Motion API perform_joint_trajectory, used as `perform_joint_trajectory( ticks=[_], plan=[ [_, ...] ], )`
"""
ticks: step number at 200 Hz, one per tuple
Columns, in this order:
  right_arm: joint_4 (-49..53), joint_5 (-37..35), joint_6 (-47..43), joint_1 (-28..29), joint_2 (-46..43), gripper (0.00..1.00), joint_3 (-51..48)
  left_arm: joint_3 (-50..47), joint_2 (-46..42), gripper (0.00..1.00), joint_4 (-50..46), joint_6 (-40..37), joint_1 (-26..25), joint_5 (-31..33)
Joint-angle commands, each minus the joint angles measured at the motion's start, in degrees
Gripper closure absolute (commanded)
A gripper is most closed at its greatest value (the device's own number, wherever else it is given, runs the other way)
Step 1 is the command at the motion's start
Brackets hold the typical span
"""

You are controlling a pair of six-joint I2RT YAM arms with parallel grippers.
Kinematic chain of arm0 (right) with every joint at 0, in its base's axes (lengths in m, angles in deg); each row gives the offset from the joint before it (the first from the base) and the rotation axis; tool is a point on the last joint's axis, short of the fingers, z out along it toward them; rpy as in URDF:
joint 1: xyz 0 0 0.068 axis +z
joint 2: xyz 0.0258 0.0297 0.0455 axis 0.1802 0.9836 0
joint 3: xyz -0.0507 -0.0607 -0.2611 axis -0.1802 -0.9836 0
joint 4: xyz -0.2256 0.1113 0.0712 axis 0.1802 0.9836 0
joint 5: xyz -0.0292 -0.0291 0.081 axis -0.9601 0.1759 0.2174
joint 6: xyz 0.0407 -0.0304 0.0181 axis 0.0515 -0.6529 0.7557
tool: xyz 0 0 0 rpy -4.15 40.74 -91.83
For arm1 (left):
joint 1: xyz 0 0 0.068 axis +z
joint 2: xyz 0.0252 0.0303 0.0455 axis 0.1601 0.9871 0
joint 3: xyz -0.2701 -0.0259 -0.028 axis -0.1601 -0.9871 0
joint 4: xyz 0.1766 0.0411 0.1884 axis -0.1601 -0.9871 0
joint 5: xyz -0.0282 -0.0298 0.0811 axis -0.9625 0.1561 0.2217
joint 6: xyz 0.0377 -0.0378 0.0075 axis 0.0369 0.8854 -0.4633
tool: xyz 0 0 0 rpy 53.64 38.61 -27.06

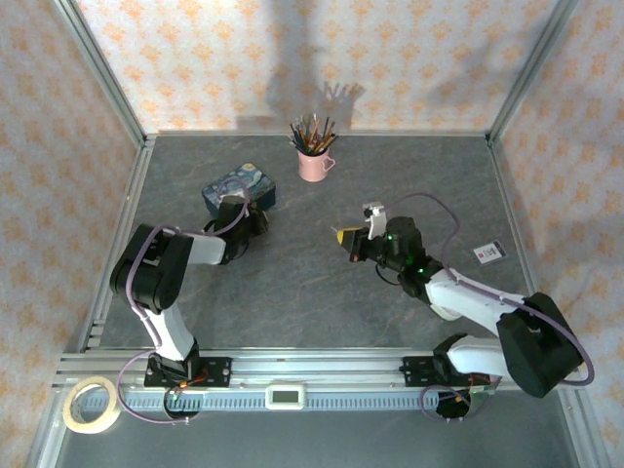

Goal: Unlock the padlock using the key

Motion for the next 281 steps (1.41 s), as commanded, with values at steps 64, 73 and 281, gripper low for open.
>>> perform_joint_trajectory(
  ticks=[64, 73, 281],
  plan=[
    [-15.71, 1.44, 10.41, 6.42, 11.2, 1.0, -0.13, -11.22, -9.65, 1.0, 15.36, 29.5, -2.6, -12.51],
    [-17.44, 1.99, 11.44, 7.08, 12.71, 1.0, 0.19, -12.52, -10.45, 1.0, 17.27, 31.8, -3.37, -12.56],
    [-42.54, 12.03, 27.58, 8.07, 32.78, 1.0, 3.52, -19.44, -13.57, 1.0, 30.34, 39.78, -11.42, -12.73]
  ],
)
